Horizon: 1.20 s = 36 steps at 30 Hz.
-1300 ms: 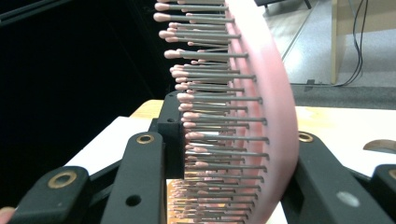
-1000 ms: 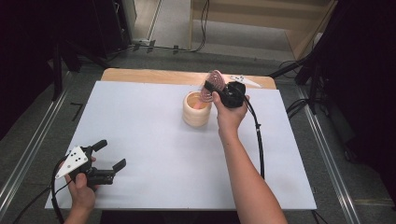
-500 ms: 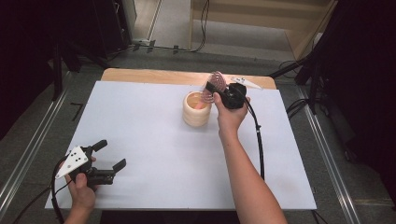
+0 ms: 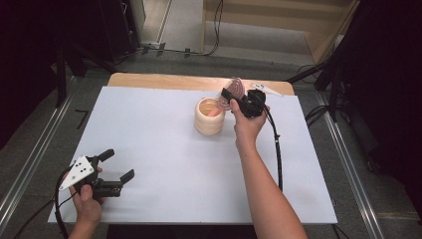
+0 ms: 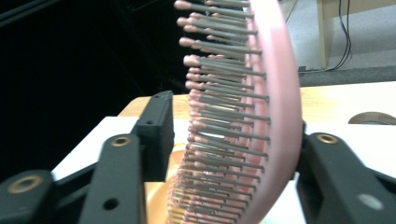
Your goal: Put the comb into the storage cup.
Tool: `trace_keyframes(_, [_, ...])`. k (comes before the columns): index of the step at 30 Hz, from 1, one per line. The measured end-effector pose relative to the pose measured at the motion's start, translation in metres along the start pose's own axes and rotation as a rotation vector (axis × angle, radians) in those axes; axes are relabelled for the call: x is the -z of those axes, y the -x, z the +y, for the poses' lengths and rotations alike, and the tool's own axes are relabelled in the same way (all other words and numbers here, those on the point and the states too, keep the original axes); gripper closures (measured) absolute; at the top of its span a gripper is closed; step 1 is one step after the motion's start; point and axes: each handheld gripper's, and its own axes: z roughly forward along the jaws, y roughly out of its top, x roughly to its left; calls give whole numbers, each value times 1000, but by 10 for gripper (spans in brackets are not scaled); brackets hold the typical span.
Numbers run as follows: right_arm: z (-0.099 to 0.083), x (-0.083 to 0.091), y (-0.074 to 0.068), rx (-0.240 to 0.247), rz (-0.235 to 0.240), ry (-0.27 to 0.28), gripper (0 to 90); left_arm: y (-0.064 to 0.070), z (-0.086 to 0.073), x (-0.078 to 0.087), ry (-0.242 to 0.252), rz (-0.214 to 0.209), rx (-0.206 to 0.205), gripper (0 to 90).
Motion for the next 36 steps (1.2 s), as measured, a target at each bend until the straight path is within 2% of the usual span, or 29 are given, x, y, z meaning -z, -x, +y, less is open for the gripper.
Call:
trace_keyframes(2, [0,2,1,8,18,5,375,0,0,0,1,-1,1,0])
trace_keyframes(4, [1,2,2,30,27,3,254,0,0,0,0,0,0,0])
trace_keyframes(6, [1,3,1,53,26,-3,172,0,0,0,0,-1,-1,0])
trace_keyframes(13, [2,12,-4,122,-2,-9,76,0,0,0,0,0,-1,0])
trace_keyframes(15, [2,16,-4,132,-3,-9,0,0,0,0,0,0,-1,0])
trace_keyframes(16, [1,17,-4,139,10,-9,0,0,0,0,0,1,-1,0])
trace_keyframes(23, [1,30,-3,186,-2,6,0,0,0,0,0,1,-3,0])
trace_keyframes(36, [-1,51,-7,228,5,9,0,0,0,0,0,-1,-4,0])
